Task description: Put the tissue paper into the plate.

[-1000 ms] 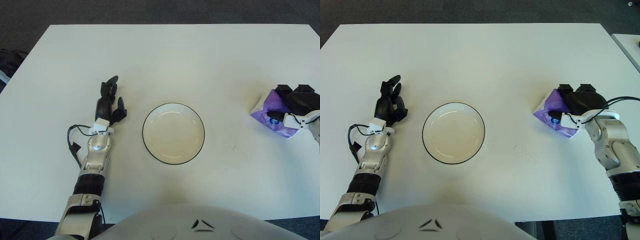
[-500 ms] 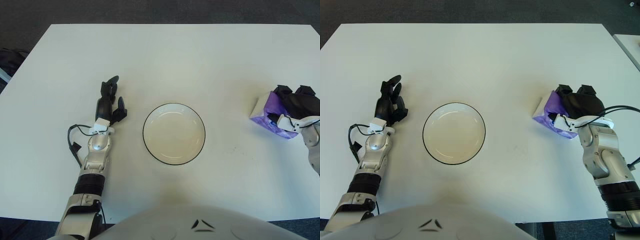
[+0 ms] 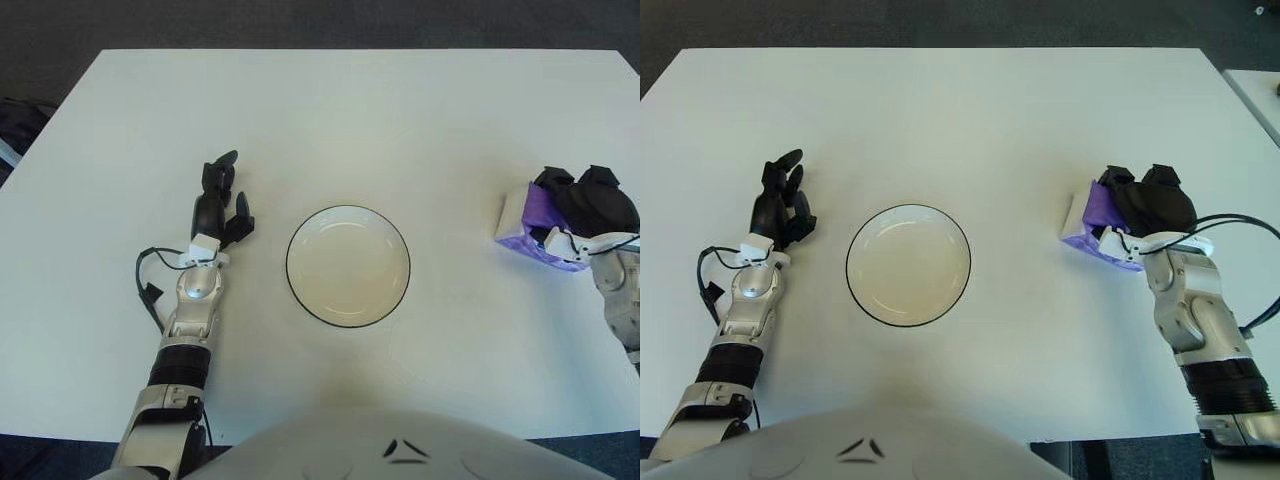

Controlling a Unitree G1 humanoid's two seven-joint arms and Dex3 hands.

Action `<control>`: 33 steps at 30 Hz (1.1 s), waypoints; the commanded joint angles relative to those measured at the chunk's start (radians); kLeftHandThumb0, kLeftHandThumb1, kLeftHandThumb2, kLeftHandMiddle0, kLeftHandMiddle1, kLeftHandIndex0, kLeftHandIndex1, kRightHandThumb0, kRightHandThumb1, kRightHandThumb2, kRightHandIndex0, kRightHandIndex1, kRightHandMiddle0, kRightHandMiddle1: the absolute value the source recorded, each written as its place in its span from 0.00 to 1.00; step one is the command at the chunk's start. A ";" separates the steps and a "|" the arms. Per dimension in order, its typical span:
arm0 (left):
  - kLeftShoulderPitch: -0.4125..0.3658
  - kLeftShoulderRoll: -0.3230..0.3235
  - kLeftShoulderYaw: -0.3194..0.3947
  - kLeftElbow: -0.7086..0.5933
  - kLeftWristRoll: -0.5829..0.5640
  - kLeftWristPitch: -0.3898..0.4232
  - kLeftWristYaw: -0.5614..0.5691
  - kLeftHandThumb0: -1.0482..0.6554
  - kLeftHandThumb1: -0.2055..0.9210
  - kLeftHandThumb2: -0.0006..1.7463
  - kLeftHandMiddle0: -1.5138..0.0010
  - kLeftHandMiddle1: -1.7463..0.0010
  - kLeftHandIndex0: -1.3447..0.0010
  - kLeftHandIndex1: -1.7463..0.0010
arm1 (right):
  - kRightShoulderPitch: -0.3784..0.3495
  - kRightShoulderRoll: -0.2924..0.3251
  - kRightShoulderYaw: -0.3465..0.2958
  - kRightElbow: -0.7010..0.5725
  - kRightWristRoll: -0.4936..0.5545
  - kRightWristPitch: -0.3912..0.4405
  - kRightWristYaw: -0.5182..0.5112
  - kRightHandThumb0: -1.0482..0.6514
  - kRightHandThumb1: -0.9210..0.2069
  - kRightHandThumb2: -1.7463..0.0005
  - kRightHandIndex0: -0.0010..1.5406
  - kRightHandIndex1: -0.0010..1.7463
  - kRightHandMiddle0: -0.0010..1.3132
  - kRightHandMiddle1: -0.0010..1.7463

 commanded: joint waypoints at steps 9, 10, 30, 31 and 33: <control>0.074 -0.045 -0.022 0.134 0.014 -0.006 0.012 0.23 1.00 0.51 0.79 0.98 1.00 0.54 | -0.124 0.054 0.008 0.032 0.094 -0.159 -0.022 0.94 0.71 0.11 0.50 1.00 0.75 1.00; 0.074 -0.046 -0.023 0.136 0.014 -0.006 0.012 0.23 1.00 0.51 0.79 0.98 1.00 0.54 | -0.135 0.054 0.009 0.041 0.094 -0.172 -0.027 0.94 0.71 0.11 0.50 1.00 0.75 1.00; 0.069 -0.055 -0.024 0.158 0.000 -0.025 -0.001 0.22 1.00 0.51 0.78 0.98 1.00 0.53 | -0.367 0.150 -0.007 -0.070 0.118 -0.170 -0.015 0.45 0.46 0.34 0.86 1.00 0.82 1.00; 0.070 -0.057 -0.025 0.157 -0.001 -0.025 -0.002 0.22 1.00 0.51 0.78 0.98 1.00 0.53 | -0.372 0.158 -0.011 -0.063 0.128 -0.176 -0.020 0.45 0.46 0.34 0.86 1.00 0.82 1.00; 0.071 -0.059 -0.026 0.155 -0.002 -0.025 -0.002 0.21 1.00 0.51 0.78 0.98 1.00 0.53 | -0.382 0.175 -0.014 -0.062 0.141 -0.178 -0.025 0.46 0.48 0.33 0.86 1.00 0.82 1.00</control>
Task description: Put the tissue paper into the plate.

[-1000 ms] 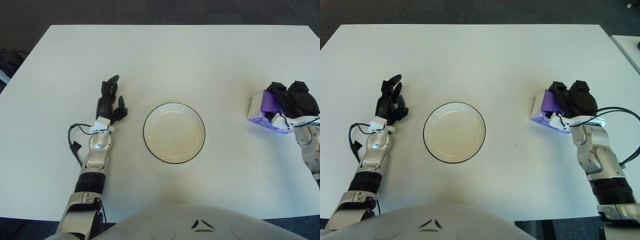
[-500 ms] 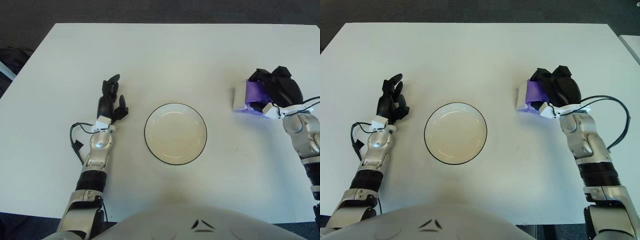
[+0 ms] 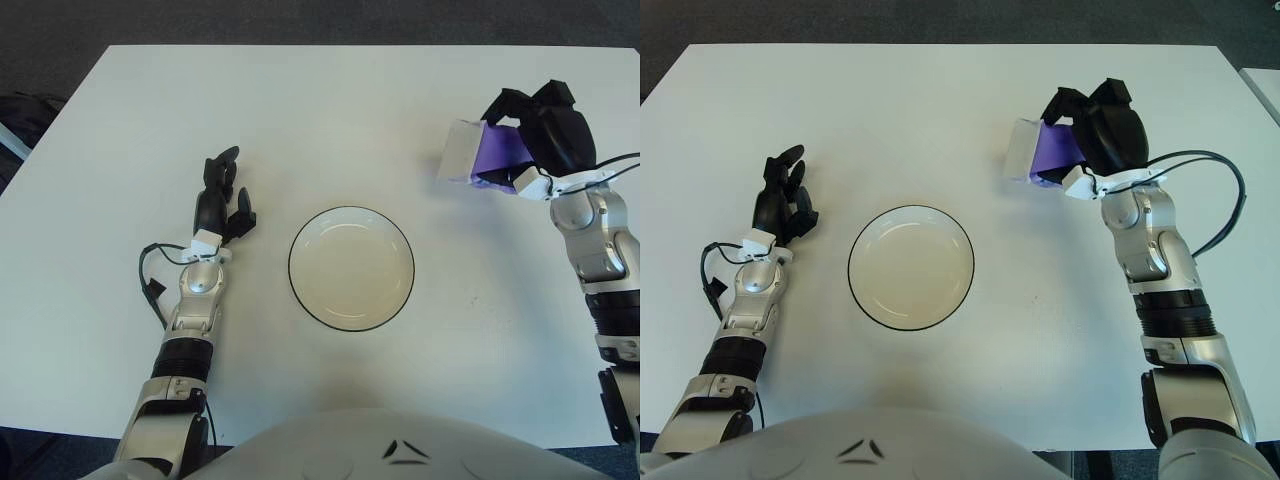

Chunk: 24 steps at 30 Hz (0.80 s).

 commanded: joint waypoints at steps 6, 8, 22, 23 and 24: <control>0.104 -0.056 -0.031 0.126 0.009 -0.004 0.002 0.21 1.00 0.50 0.79 0.98 1.00 0.54 | -0.034 0.076 -0.023 -0.075 0.062 0.006 -0.001 0.49 0.52 0.29 0.87 1.00 0.84 1.00; 0.103 -0.057 -0.032 0.127 0.011 -0.006 0.004 0.21 1.00 0.50 0.79 0.98 1.00 0.54 | -0.038 0.088 -0.021 -0.081 0.072 0.005 0.006 0.50 0.52 0.29 0.87 1.00 0.84 1.00; 0.104 -0.052 -0.035 0.128 0.024 -0.005 0.006 0.20 1.00 0.50 0.80 0.98 1.00 0.54 | -0.106 0.165 0.028 -0.115 0.064 -0.002 0.022 0.52 0.52 0.29 0.88 1.00 0.83 1.00; 0.104 -0.052 -0.035 0.130 0.024 -0.006 0.006 0.20 1.00 0.50 0.80 0.98 1.00 0.54 | -0.109 0.170 0.032 -0.118 0.065 -0.003 0.025 0.52 0.52 0.29 0.88 1.00 0.83 1.00; 0.103 -0.051 -0.035 0.131 0.024 -0.007 0.006 0.20 1.00 0.50 0.80 0.98 1.00 0.54 | -0.111 0.173 0.033 -0.120 0.066 -0.003 0.027 0.52 0.53 0.29 0.88 1.00 0.83 1.00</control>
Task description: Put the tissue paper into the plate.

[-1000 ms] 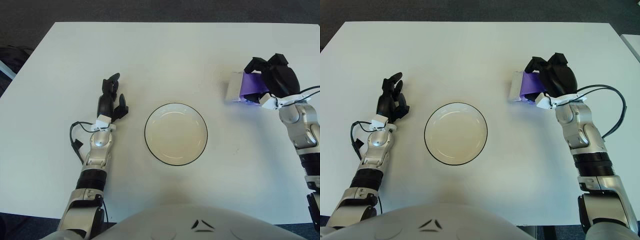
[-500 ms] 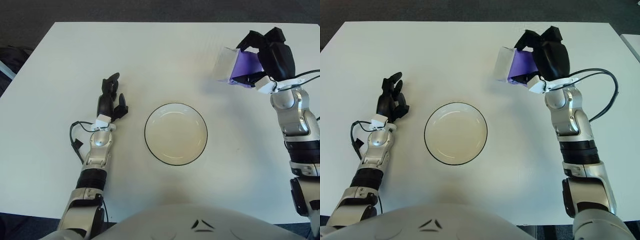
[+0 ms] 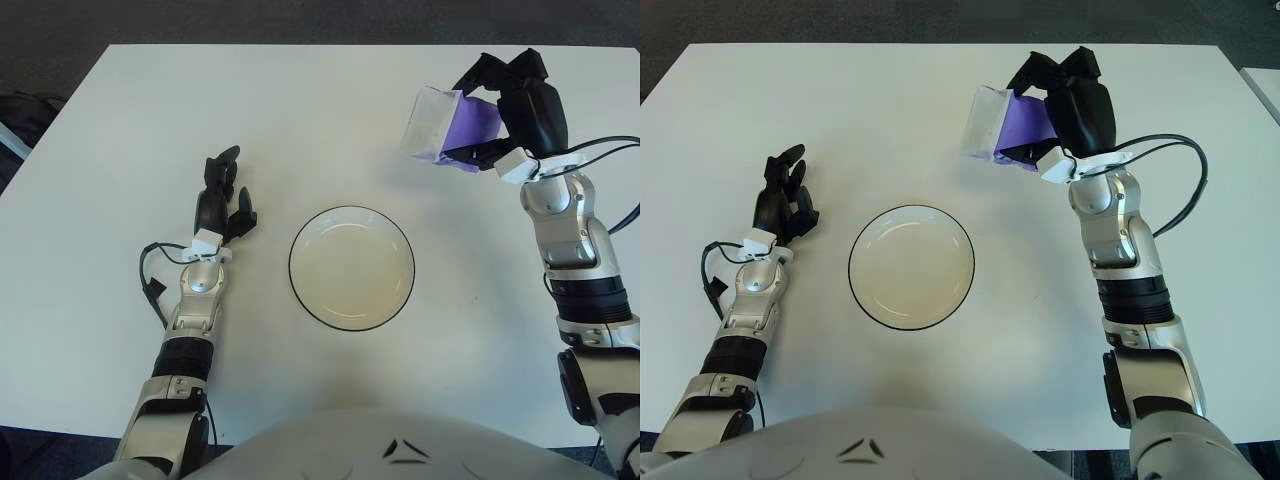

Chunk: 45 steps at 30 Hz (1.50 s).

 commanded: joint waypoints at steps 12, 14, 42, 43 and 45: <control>0.106 -0.051 -0.033 0.142 0.017 -0.020 0.006 0.20 1.00 0.50 0.80 0.98 1.00 0.55 | 0.011 0.116 0.070 -0.150 0.035 0.014 0.059 0.54 0.52 0.28 0.88 1.00 0.80 1.00; 0.107 -0.052 -0.034 0.139 0.016 -0.019 0.006 0.20 1.00 0.50 0.80 0.98 1.00 0.55 | 0.031 0.131 0.074 -0.175 0.054 0.006 0.071 0.54 0.53 0.29 0.88 1.00 0.79 1.00; 0.097 -0.041 -0.031 0.187 -0.004 -0.025 -0.017 0.20 1.00 0.51 0.76 0.97 1.00 0.54 | 0.164 0.111 0.141 -0.408 0.174 -0.011 0.371 0.53 0.48 0.31 0.81 1.00 0.71 1.00; 0.095 -0.040 -0.030 0.193 -0.006 -0.029 -0.020 0.20 1.00 0.51 0.74 0.96 1.00 0.54 | 0.174 0.110 0.147 -0.421 0.170 -0.009 0.380 0.54 0.48 0.30 0.80 1.00 0.70 1.00; 0.086 -0.033 -0.025 0.223 -0.010 -0.043 -0.025 0.20 1.00 0.51 0.72 0.95 1.00 0.55 | 0.210 0.118 0.171 -0.459 0.156 -0.001 0.389 0.54 0.49 0.30 0.79 1.00 0.70 1.00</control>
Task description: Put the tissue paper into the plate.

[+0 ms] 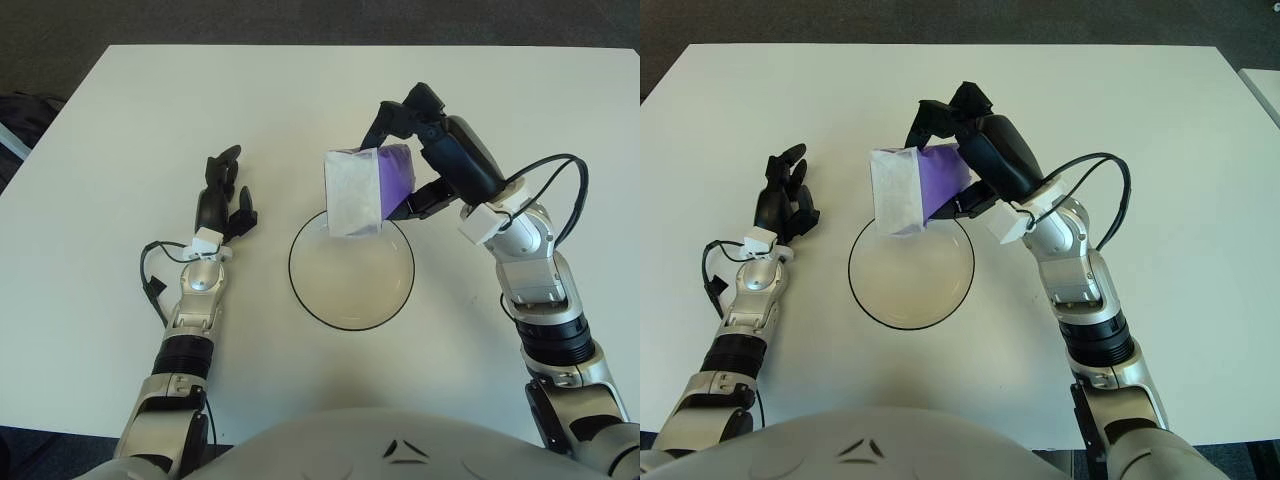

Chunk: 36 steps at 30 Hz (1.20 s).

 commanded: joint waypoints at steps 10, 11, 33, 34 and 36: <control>0.082 -0.027 -0.024 0.260 0.020 -0.065 0.001 0.20 1.00 0.52 0.72 0.91 1.00 0.56 | 0.068 0.017 0.049 -0.084 0.033 -0.005 0.044 0.55 0.50 0.30 0.77 1.00 0.68 1.00; 0.082 -0.029 -0.025 0.259 0.020 -0.066 0.002 0.20 1.00 0.52 0.73 0.91 1.00 0.56 | 0.068 0.016 0.049 -0.084 0.034 -0.004 0.047 0.55 0.50 0.30 0.77 1.00 0.68 1.00; 0.076 -0.037 -0.022 0.256 -0.006 -0.068 -0.017 0.22 1.00 0.54 0.84 0.70 1.00 0.56 | 0.075 0.009 0.055 -0.054 0.057 -0.041 0.073 0.58 0.54 0.27 0.77 1.00 0.70 1.00; 0.076 -0.037 -0.022 0.255 -0.008 -0.068 -0.017 0.22 1.00 0.53 0.84 0.70 1.00 0.56 | 0.075 0.010 0.056 -0.051 0.056 -0.045 0.071 0.58 0.54 0.27 0.77 1.00 0.70 1.00; 0.076 -0.038 -0.021 0.254 -0.011 -0.067 -0.018 0.22 1.00 0.53 0.84 0.69 1.00 0.56 | 0.076 0.013 0.056 -0.046 0.056 -0.054 0.067 0.58 0.54 0.27 0.77 1.00 0.70 1.00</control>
